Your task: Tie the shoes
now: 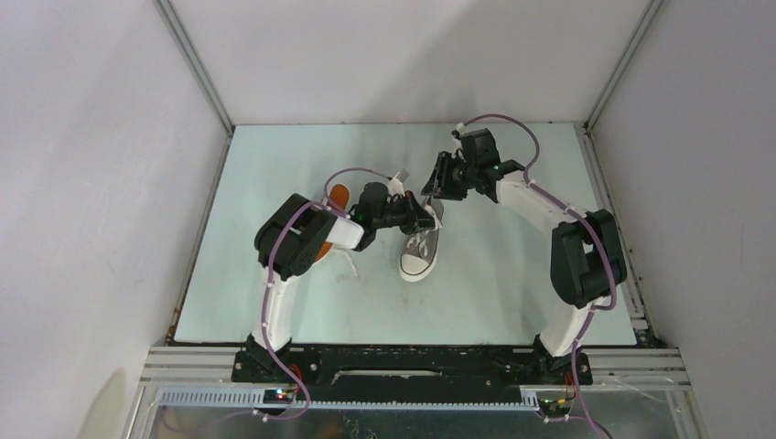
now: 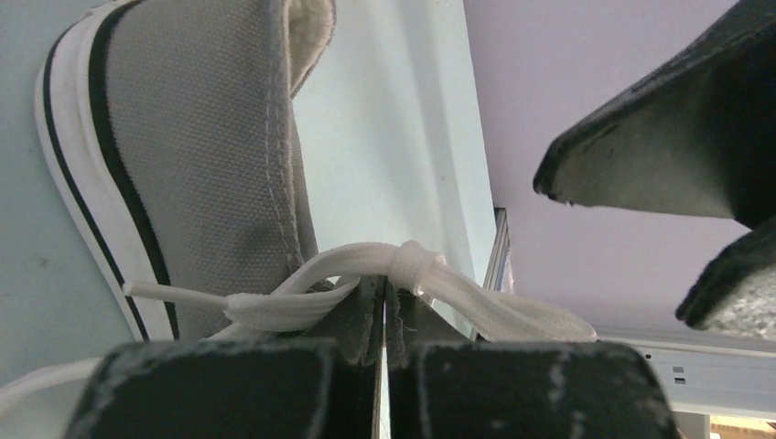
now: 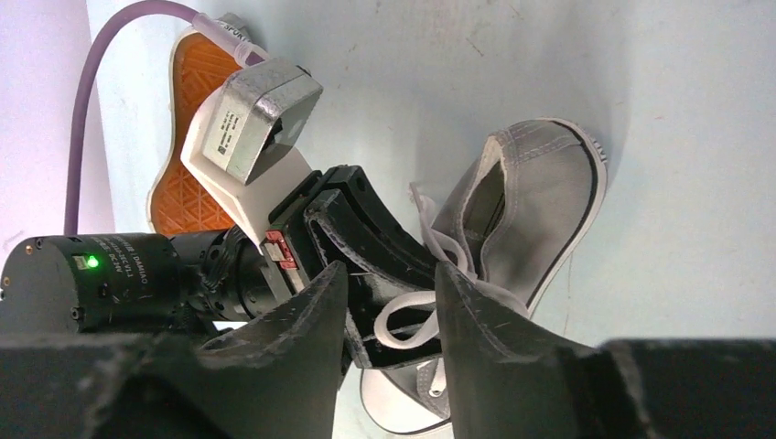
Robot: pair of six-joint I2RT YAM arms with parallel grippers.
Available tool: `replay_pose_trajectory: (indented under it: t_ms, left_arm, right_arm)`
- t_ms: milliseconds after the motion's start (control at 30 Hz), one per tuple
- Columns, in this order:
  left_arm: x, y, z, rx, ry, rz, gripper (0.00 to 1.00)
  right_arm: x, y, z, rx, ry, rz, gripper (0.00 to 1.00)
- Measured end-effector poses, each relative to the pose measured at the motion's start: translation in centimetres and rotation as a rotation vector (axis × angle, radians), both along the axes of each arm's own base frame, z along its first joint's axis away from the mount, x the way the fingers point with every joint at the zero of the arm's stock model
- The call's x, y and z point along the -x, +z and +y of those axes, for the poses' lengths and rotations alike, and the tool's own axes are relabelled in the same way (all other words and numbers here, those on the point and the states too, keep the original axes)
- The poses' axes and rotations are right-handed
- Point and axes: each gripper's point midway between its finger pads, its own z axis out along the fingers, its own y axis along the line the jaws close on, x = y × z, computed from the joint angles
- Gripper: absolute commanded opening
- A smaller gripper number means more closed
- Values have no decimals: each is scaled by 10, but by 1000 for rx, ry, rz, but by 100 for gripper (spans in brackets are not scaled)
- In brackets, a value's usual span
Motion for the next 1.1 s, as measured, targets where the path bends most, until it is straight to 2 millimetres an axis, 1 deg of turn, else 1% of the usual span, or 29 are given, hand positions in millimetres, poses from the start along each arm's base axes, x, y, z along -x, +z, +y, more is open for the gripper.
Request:
replay_pose_trajectory:
  t_ms: [33, 133, 200, 233, 300, 400, 500, 600, 667, 733, 833, 933, 1100]
  left_arm:
    - [0, 0, 0, 0, 0, 2, 0]
    - [0, 0, 1, 2, 2, 8, 0]
    - [0, -1, 1, 2, 3, 10, 0]
    - [0, -1, 1, 3, 3, 9, 0]
    - [0, -1, 1, 2, 3, 10, 0]
    - [0, -1, 1, 2, 3, 10, 0]
    - [0, -1, 1, 2, 3, 10, 0]
    - [0, -1, 1, 3, 3, 10, 0]
    - [0, -1, 1, 3, 3, 10, 0]
    - [0, 0, 1, 4, 2, 10, 1]
    - [0, 0, 1, 4, 0, 10, 1]
    - [1, -2, 2, 4, 1, 11, 2]
    - [1, -2, 3, 7, 5, 15, 1]
  right_arm:
    - [0, 0, -1, 4, 2, -3, 48]
    - [-1, 1, -7, 11, 8, -17, 50]
    - [2, 3, -13, 14, 6, -27, 47]
    - [5, 4, -17, 14, 2, -32, 44]
    - [13, 5, -26, 11, -10, -41, 40]
    - [26, 3, -42, -8, -32, -50, 39]
    - [39, -11, -60, -31, -49, -41, 39]
    - [51, -36, -71, -38, -58, -6, 38]
    - [59, -47, -72, -44, -48, 14, 39]
    - [62, -51, -68, -62, -29, 11, 41]
    - [57, -53, -59, -91, 2, -17, 41]
    - [54, -55, -51, -111, 26, -35, 39]
    - [50, -61, -46, -131, 44, -44, 36]
